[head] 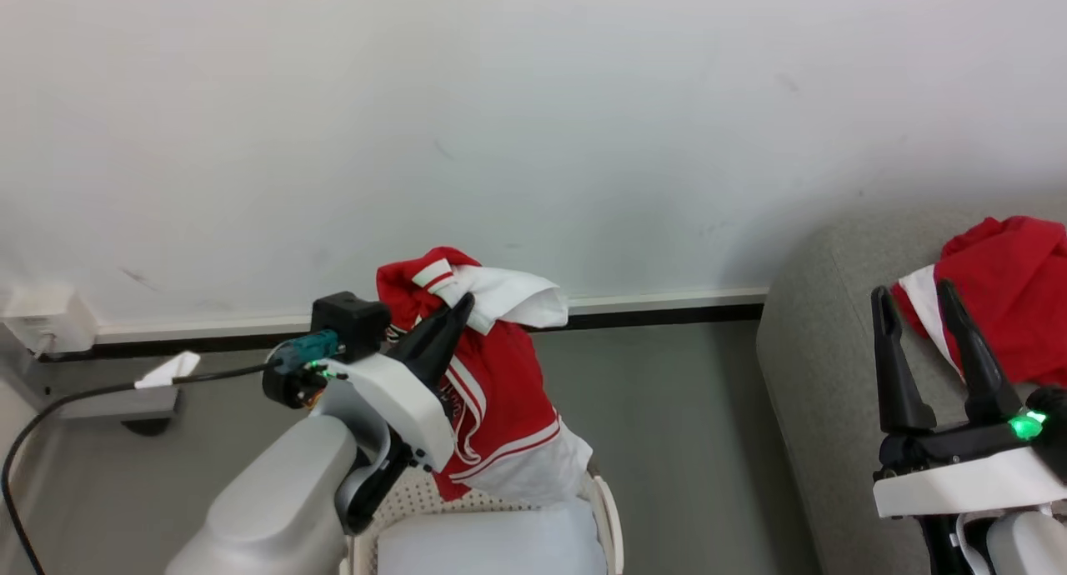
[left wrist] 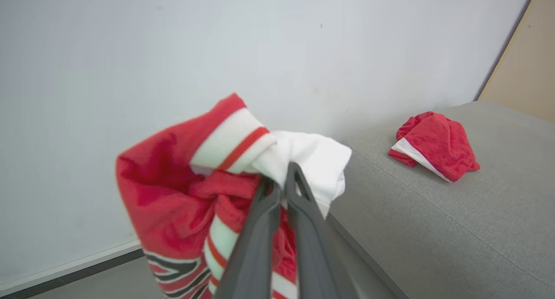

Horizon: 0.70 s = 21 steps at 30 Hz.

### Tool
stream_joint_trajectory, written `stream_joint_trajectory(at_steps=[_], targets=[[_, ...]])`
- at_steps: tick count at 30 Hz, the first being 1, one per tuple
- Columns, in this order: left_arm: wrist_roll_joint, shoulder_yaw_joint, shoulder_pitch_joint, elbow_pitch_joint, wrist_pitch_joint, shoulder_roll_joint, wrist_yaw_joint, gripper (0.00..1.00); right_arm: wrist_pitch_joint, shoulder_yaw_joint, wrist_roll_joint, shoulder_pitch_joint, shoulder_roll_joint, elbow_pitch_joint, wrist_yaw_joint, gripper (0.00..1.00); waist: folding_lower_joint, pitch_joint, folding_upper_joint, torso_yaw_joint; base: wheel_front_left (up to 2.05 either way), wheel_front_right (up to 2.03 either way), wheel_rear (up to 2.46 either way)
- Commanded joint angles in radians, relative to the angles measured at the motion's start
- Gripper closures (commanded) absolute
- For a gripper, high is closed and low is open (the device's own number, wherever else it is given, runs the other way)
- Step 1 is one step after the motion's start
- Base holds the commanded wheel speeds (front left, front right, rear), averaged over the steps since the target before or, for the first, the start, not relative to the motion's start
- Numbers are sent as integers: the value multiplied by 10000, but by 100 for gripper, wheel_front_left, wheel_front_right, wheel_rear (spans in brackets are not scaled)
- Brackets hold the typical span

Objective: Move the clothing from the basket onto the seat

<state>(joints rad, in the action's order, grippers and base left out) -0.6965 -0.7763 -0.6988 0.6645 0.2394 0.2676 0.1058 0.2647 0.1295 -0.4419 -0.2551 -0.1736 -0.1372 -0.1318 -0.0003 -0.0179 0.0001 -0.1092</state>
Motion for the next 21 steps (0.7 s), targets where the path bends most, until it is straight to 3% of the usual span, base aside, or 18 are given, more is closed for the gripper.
stream_joint_trajectory(at_steps=[1, 15, 21], targets=[[120, 40, -60, -292, 29, 87, -80, 100, -7, 39, -147, 230, -64, -61, 22, 0, 3, -283, -1, 295, 0, 0, 0], [146, 175, 72, -3293, -824, 838, -1048, 100, -9, 1184, -435, 494, 18, -191, 22, 0, 3, -495, -1, 579, 0, 0, 0], [189, 32, 194, -3879, -977, 842, -1149, 100, -9, 2875, -743, 50, -323, -430, 22, 0, 3, -455, -1, 670, 0, 0, 0]])
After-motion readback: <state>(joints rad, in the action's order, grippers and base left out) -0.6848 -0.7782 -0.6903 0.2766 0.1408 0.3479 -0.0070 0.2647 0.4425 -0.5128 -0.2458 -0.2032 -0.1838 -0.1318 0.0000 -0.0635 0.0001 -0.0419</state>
